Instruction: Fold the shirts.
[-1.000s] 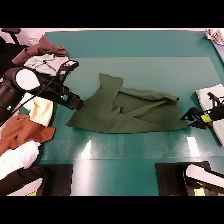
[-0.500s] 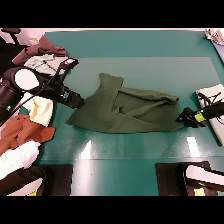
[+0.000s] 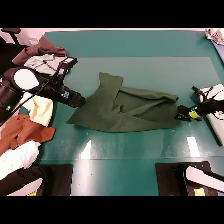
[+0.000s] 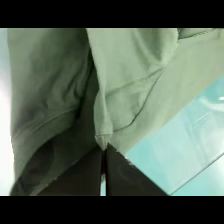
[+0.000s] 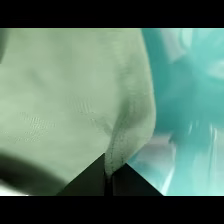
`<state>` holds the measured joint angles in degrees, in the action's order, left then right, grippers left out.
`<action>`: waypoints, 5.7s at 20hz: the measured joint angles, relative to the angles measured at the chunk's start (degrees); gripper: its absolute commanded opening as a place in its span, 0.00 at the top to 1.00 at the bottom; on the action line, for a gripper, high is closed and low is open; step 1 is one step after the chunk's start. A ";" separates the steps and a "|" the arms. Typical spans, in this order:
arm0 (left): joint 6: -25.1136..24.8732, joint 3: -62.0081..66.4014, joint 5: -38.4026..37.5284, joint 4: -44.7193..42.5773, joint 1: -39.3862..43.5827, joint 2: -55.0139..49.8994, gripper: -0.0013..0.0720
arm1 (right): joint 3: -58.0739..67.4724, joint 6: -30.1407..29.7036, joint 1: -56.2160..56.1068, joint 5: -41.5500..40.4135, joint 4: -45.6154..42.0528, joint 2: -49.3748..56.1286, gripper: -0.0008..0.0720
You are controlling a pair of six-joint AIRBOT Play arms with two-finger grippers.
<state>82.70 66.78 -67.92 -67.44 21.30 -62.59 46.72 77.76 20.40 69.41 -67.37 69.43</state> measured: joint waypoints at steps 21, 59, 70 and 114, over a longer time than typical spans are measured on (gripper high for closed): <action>17.73 51.91 10.88 -9.53 -0.04 17.33 0.95 | 76.83 -2.34 0.87 -2.97 15.06 -14.60 0.97; 15.17 15.45 15.82 -26.34 -4.57 -22.71 0.95 | 29.66 3.21 -6.38 -0.90 -5.99 15.34 0.96; 15.76 -1.81 17.75 -18.53 -2.19 -15.43 0.95 | 14.97 2.60 -6.23 -9.66 -6.56 8.22 0.96; 0.68 -3.56 17.51 2.32 -14.47 -21.59 0.00 | 17.57 0.92 6.08 -4.55 0.15 10.69 0.03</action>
<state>83.37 63.22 -50.41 -65.12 6.83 -84.18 64.29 78.67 26.48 64.86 -67.22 80.12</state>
